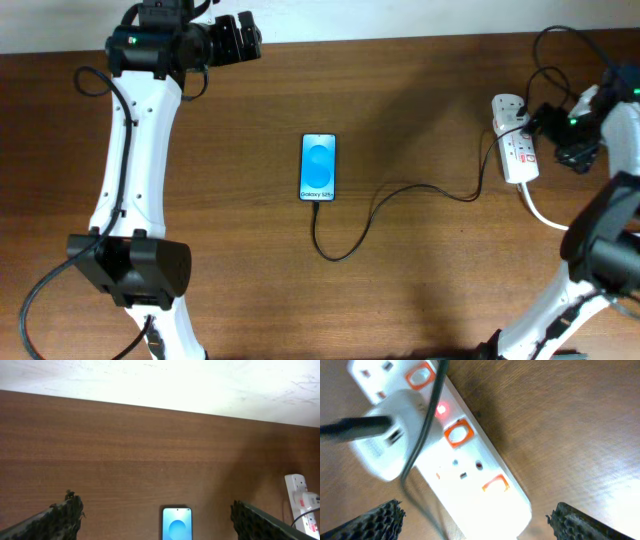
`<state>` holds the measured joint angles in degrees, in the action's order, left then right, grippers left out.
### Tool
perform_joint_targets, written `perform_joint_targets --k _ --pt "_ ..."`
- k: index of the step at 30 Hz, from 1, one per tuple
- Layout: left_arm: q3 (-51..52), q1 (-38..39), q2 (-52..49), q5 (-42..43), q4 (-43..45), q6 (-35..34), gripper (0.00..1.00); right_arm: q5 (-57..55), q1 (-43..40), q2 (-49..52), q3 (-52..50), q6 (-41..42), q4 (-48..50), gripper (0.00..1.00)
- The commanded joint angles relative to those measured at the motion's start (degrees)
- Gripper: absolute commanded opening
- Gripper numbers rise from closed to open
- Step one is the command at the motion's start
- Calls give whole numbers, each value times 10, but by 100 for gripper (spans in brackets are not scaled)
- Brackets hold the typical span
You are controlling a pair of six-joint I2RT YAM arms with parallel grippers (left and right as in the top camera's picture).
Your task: Plug charger to phone and switch on socket
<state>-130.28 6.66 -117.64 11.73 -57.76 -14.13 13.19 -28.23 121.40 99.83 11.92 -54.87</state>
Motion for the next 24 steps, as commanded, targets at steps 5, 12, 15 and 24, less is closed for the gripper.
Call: perform_joint_targets --k 5,12,15,24 --pt "2 -2 -2 -4 0 9 100 -34 -14 -190 -1 -4 -136 99" --pt "2 -2 -2 -5 0 9 99 -33 66 -500 -228 -8 -147 98" --pt "2 -2 -2 -4 0 9 99 -33 113 -616 -296 -8 -166 98" --pt "2 -2 -2 -5 0 9 99 1 156 -811 -323 20 -178 99"
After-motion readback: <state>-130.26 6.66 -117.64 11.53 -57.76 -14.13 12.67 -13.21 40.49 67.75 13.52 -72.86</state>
